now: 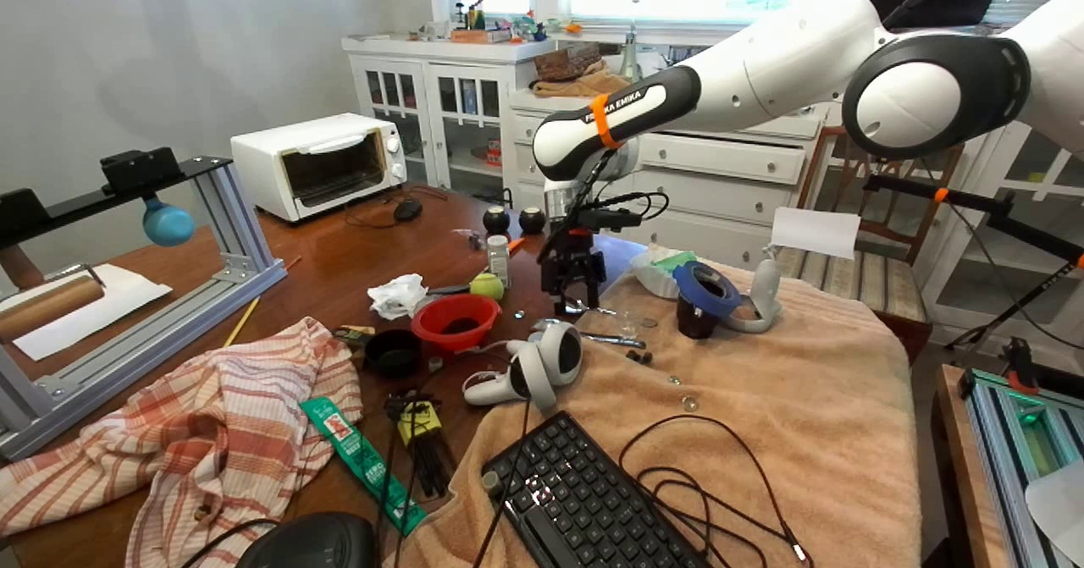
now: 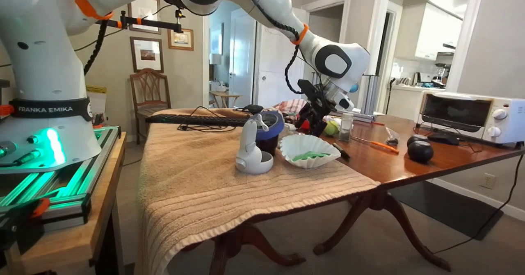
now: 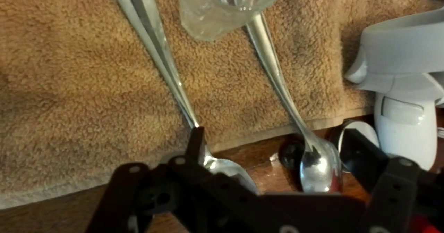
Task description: Put the spoon inside the black cup
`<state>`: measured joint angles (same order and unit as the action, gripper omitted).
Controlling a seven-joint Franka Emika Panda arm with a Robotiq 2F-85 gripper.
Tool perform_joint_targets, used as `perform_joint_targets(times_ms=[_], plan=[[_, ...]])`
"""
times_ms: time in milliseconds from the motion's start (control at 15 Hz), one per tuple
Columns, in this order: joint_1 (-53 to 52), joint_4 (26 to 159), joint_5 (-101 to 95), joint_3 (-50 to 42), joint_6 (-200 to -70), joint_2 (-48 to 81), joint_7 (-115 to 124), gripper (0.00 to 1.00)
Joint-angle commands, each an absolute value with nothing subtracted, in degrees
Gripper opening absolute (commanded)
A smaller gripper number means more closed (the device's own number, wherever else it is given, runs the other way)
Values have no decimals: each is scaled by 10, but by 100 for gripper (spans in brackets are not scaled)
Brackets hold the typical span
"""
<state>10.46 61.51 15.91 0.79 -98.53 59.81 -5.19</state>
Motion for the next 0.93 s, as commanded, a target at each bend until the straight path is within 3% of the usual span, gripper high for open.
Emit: perform_joint_targets(times_ms=[0,867], plan=[[124,597,163,18,-922,613,-43,100],[109,624,110,5,-982,582,-129,100]])
